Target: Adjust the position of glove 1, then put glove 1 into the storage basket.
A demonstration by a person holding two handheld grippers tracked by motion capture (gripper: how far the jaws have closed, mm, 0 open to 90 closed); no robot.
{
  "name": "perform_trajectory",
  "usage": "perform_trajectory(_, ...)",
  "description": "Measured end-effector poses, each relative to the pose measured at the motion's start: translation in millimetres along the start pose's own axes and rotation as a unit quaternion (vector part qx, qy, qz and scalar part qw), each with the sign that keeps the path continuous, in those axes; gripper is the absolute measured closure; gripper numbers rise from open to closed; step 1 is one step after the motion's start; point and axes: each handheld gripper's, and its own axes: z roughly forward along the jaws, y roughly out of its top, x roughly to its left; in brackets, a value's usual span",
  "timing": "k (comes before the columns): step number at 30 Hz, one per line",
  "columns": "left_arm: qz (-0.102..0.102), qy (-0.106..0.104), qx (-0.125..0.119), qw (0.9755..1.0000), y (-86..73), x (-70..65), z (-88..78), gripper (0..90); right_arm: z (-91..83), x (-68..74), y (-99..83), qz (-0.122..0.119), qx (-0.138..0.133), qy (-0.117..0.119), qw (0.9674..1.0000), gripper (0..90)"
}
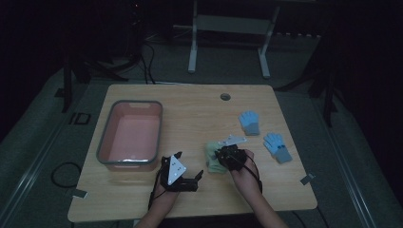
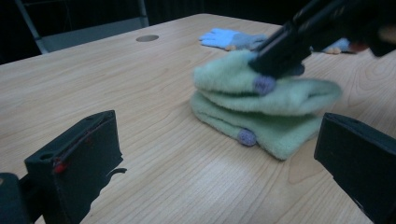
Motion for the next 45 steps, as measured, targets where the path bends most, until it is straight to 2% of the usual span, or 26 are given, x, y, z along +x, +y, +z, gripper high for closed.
perform_trajectory(1,0.0,0.0,0.0,1.0,0.0,0.0,0.0,0.6,3.3,0.8,-1.8,-0.007,0.004,-0.001,1.0,82.8)
perform_trajectory(9,0.007,-0.002,-0.002,1.0,-0.1,-1.0,-0.5,0.6,14.8,-2.4,-11.0,0.001,0.02,0.02,0.9996,80.3)
perform_trajectory(13,0.009,0.005,-0.004,0.9999,0.0,-1.9,-0.1,0.6,12.4,-4.7,-11.0,0.002,0.02,0.03,0.9994,73.7)
perform_trajectory(16,0.011,-0.007,0.001,0.9999,0.5,-0.6,1.2,0.6,3.9,-7.0,-9.2,-0.005,0.011,0.034,0.9994,68.5)
perform_trajectory(18,0.017,-0.023,0.006,0.9996,0.7,-0.4,1.5,0.6,-1.5,-10.4,-9.1,-0.008,0.002,0.04,0.9992,66.2)
perform_trajectory(20,0.024,-0.05,0.017,0.9983,1.1,-1.5,1.4,0.6,-7.2,-15.9,-9.3,-0.008,-0.006,0.044,0.999,64.5)
perform_trajectory(22,0.028,-0.072,0.018,0.9968,1.7,-3.6,0.0,0.6,-12.1,-23.2,-10.2,-0.009,-0.018,0.057,0.9982,63.8)
perform_trajectory(23,0.028,-0.072,0.018,0.9968,1.7,-3.6,0.0,0.6,-12.1,-23.2,-10.2,-0.009,-0.018,0.057,0.9982,63.8)
perform_trajectory(24,0.021,-0.095,0.02,0.9951,4.0,-4.1,-0.7,0.6,-16.5,-33.1,-12.1,-0.018,-0.027,0.072,0.9969,62.1)
perform_trajectory(25,0.016,-0.104,0.023,0.9942,4.9,-3.6,-0.4,0.6,-17.1,-35.5,-12.5,-0.024,-0.025,0.074,0.9967,61.3)
perform_trajectory(27,0.014,-0.109,0.028,0.9936,5.3,-3.3,-0.3,0.6,-18.7,-38.4,-12.9,-0.03,-0.028,0.075,0.9963,60.9)
perform_trajectory(29,0.018,-0.103,0.039,0.9938,5.7,-3.4,0.5,0.6,-18.8,-41.4,-12.3,-0.027,-0.027,0.081,0.996,61.3)
perform_trajectory(34,0.007,-0.097,0.055,0.9937,10.2,-5.1,1.1,0.6,-20.2,-47.2,-10.9,-0.028,-0.032,0.086,0.9954,59.7)
perform_trajectory(36,0.012,-0.103,0.07,0.9921,11.9,-7.6,2.3,0.6,-21.4,-49.6,-10.8,-0.028,-0.035,0.088,0.9951,59.1)
perform_trajectory(38,0.03,-0.114,0.077,0.99,12.0,-10.1,3.6,0.6,-22.7,-53.0,-10.2,-0.031,-0.037,0.087,0.995,58.1)
perform_trajectory(39,0.041,-0.122,0.085,0.988,12.2,-11.6,5.7,0.6,-23.3,-55.0,-9.6,-0.029,-0.038,0.088,0.995,57.9)
perform_trajectory(45,0.056,-0.159,0.097,0.981,14.6,-19.9,11.1,0.6,-27.1,-63.9,-7.6,-0.022,-0.051,0.094,0.9941,56.4)
